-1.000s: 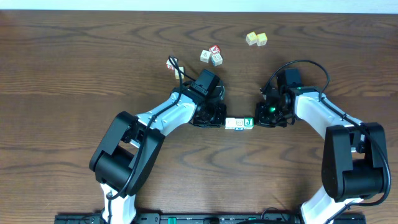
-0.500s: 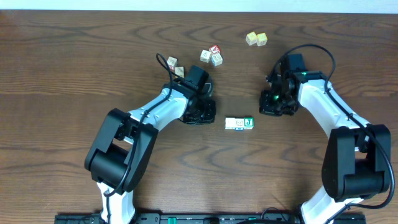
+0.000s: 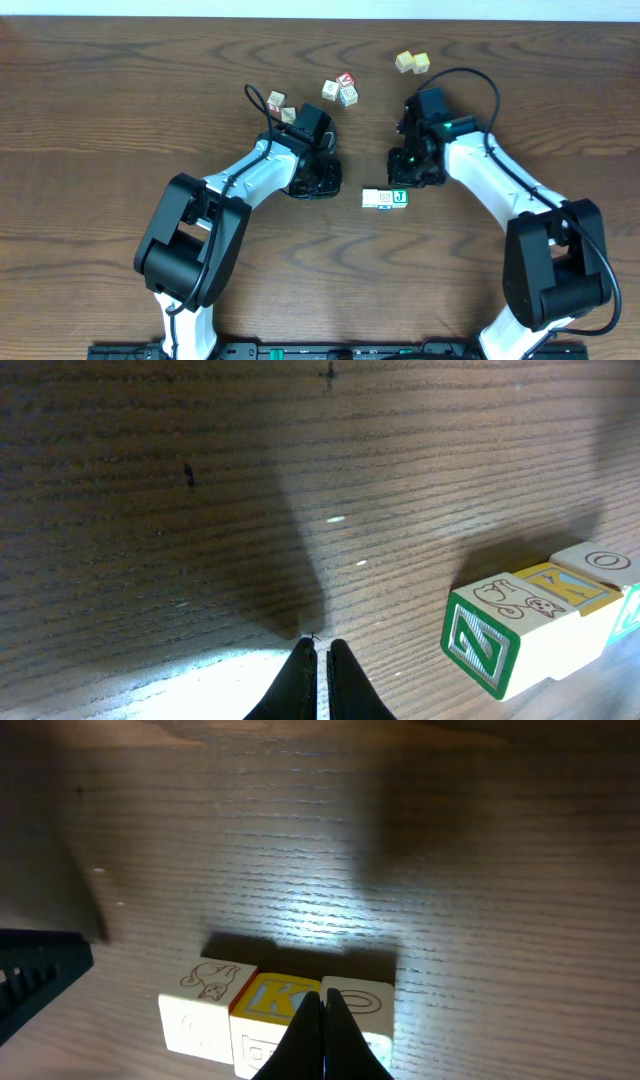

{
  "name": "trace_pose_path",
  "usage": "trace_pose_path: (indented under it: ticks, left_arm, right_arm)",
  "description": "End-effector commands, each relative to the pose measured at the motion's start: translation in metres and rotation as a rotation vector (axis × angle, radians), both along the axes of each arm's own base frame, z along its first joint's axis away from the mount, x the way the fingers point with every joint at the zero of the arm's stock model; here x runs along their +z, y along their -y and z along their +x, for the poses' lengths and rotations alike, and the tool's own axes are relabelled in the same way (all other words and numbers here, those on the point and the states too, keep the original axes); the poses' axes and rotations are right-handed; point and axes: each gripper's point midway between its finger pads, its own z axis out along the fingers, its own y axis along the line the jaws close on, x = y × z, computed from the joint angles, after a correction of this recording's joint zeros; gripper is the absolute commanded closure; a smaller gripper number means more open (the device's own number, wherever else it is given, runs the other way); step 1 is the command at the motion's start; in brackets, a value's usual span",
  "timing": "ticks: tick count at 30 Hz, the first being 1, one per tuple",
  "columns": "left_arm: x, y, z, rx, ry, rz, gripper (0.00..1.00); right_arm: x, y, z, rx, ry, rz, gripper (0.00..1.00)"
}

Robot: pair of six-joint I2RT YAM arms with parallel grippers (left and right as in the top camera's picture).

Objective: Lift 3 blocks

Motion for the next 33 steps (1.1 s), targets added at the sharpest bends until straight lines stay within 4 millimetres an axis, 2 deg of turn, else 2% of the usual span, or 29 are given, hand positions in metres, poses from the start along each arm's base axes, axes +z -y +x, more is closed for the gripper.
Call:
trace_pose_path:
  ticks: [1,13,33]
  left_arm:
    - [0.004,-0.003,0.0,0.01,0.008,0.009,0.93]
    - [0.004,-0.003,0.0,0.006,0.009,0.01,0.93]
    - [0.004,-0.003,0.0,-0.01,0.017,0.01,0.93]
  right_arm:
    - [0.0,0.005,0.002,-0.045,0.015,-0.058,0.99]
    - [-0.005,0.005,-0.003,-0.064,-0.002,-0.051,0.99]
    - [-0.001,-0.001,0.02,-0.067,0.097,-0.024,0.99]
